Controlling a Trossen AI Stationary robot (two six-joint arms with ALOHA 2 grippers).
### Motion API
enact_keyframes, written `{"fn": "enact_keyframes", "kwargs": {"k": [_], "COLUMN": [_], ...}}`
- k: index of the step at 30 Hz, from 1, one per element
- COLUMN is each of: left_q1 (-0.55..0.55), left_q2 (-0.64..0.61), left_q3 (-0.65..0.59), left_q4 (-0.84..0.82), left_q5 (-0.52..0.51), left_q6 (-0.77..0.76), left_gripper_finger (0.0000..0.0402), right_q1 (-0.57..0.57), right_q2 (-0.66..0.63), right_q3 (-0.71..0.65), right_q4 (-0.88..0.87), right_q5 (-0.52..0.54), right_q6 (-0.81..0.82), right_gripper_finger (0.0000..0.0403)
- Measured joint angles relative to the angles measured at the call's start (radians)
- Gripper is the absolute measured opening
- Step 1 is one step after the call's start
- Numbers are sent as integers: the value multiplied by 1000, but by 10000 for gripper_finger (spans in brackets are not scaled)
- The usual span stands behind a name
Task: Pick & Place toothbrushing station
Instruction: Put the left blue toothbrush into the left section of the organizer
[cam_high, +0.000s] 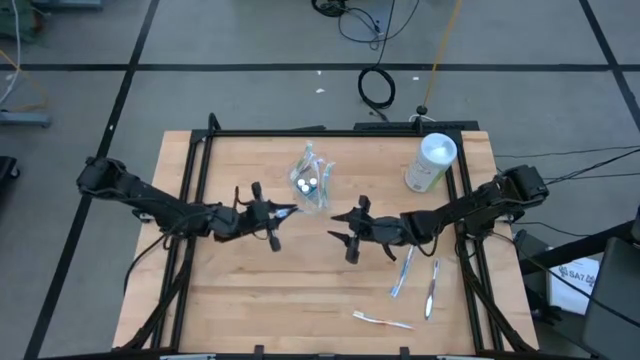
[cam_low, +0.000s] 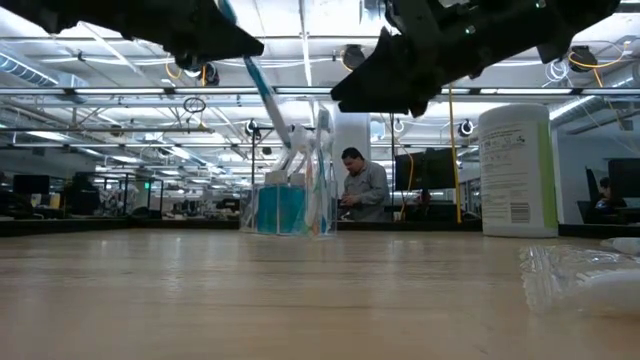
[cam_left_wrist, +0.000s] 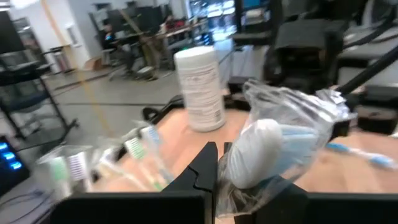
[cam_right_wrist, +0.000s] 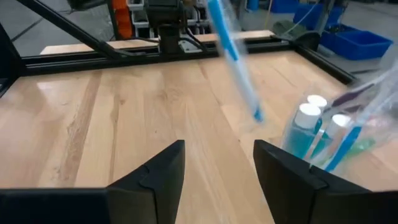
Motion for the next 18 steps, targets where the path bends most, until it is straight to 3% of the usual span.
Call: {"fn": "enact_keyframes", "kwargs": {"k": [7, 13, 18], "left_q1": [57, 208, 343], "left_q2": [-46, -41, -37], "left_q3": [102, 245, 261], "left_q4": [-227, -510, -539], "left_q5": [-60, -67, -66], "left_q6": [-59, -133, -160], "left_gripper_finger": [12, 26, 11], "right_q1": [0, 0, 0], "right_q2": [-5, -4, -4], "right_q3": [0, 0, 0], "right_q4": [-6, -7, -8], "right_q5": [0, 0, 0], "right_q6": [25, 25, 25], "right_gripper_finger": [184, 185, 183]}}
